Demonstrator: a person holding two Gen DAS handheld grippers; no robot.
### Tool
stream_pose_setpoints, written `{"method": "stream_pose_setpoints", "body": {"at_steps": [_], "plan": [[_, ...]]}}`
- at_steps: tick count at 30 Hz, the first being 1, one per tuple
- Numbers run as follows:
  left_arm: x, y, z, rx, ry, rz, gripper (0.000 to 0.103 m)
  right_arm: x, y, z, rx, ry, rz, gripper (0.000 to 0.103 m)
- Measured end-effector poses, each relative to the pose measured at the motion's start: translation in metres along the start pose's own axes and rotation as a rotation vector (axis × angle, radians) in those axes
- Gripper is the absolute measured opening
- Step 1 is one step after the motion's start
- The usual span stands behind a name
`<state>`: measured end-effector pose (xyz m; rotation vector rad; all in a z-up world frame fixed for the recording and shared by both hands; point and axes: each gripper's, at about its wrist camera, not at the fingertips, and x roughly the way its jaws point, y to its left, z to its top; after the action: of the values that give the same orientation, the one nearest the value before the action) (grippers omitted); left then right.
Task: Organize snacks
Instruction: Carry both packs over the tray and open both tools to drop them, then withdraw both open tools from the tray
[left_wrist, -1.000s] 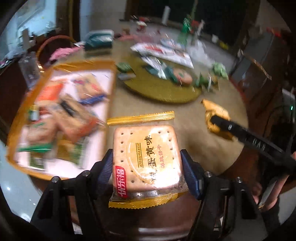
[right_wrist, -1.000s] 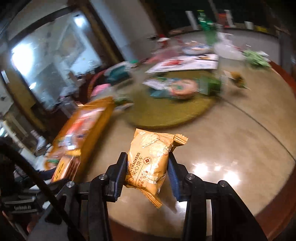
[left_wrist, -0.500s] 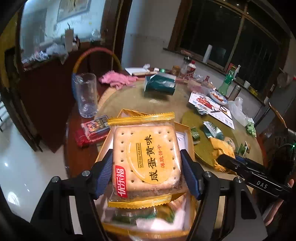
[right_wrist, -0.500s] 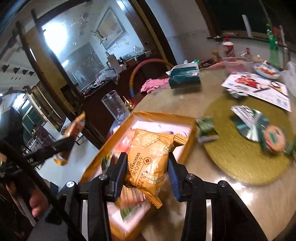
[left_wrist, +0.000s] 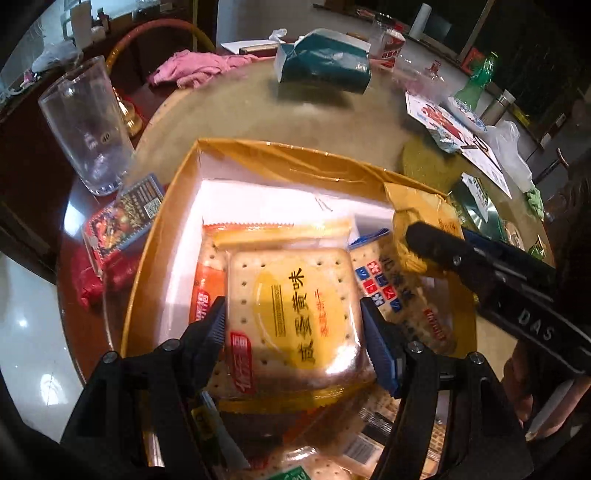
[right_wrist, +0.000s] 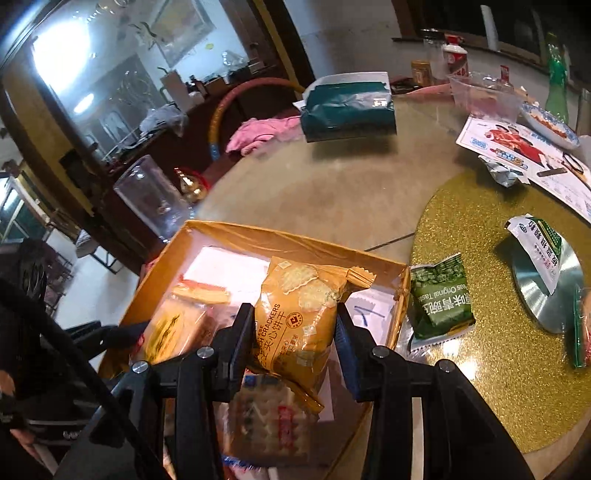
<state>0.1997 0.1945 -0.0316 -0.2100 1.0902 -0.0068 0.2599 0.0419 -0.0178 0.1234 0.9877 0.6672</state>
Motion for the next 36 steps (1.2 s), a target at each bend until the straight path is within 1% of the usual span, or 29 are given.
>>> {"method": "stream_pose_setpoints", "body": {"at_steps": [3, 4, 5, 6, 7, 9, 12, 14, 17, 19, 22, 24, 26, 30, 32, 36], "plan": [[-0.005, 0.006, -0.003, -0.023, -0.009, -0.019, 0.078, 0.005, -0.005, 0.0, 0.04, 0.005, 0.003, 0.046], [-0.01, 0.01, -0.005, -0.04, -0.021, -0.037, 0.08, 0.003, -0.007, -0.001, 0.056, -0.005, 0.022, 0.052], [-0.015, 0.013, -0.007, -0.052, -0.036, -0.043, 0.081, -0.003, -0.009, -0.002, 0.07, -0.024, 0.048, 0.062], [-0.02, 0.015, -0.009, -0.062, -0.051, -0.035, 0.081, -0.011, -0.01, -0.003, 0.077, -0.043, 0.057, 0.066], [-0.028, 0.017, -0.014, -0.078, -0.076, -0.008, 0.081, -0.022, -0.01, -0.006, 0.077, -0.071, 0.062, 0.069], [-0.04, 0.016, -0.021, -0.1, -0.117, 0.027, 0.081, -0.039, -0.007, -0.011, 0.065, -0.103, 0.064, 0.072], [-0.063, 0.002, -0.043, -0.114, -0.169, 0.03, 0.082, -0.07, -0.01, -0.031, 0.055, -0.14, 0.092, 0.073], [-0.075, -0.015, -0.059, -0.1, -0.202, 0.019, 0.084, -0.092, -0.02, -0.051, 0.062, -0.164, 0.125, 0.073], [-0.086, -0.055, -0.085, -0.068, -0.228, -0.023, 0.086, -0.118, -0.043, -0.083, 0.099, -0.173, 0.133, 0.073], [-0.084, -0.077, -0.095, -0.061, -0.219, -0.042, 0.086, -0.134, -0.063, -0.103, 0.132, -0.183, 0.122, 0.073], [-0.076, -0.123, -0.109, 0.007, -0.19, -0.076, 0.086, -0.156, -0.097, -0.128, 0.194, -0.203, 0.111, 0.073], [-0.068, -0.146, -0.111, 0.048, -0.165, -0.08, 0.086, -0.169, -0.116, -0.141, 0.215, -0.213, 0.095, 0.073], [-0.059, -0.167, -0.112, 0.068, -0.138, -0.074, 0.086, -0.18, -0.137, -0.15, 0.246, -0.21, 0.084, 0.073], [-0.049, -0.19, -0.115, 0.062, -0.108, -0.079, 0.086, -0.193, -0.167, -0.158, 0.281, -0.203, 0.06, 0.073], [-0.047, -0.199, -0.117, 0.067, -0.106, -0.063, 0.086, -0.195, -0.178, -0.159, 0.296, -0.205, 0.042, 0.073], [-0.046, -0.2, -0.12, 0.071, -0.098, -0.036, 0.086, -0.189, -0.193, -0.151, 0.301, -0.181, 0.044, 0.077]]}}
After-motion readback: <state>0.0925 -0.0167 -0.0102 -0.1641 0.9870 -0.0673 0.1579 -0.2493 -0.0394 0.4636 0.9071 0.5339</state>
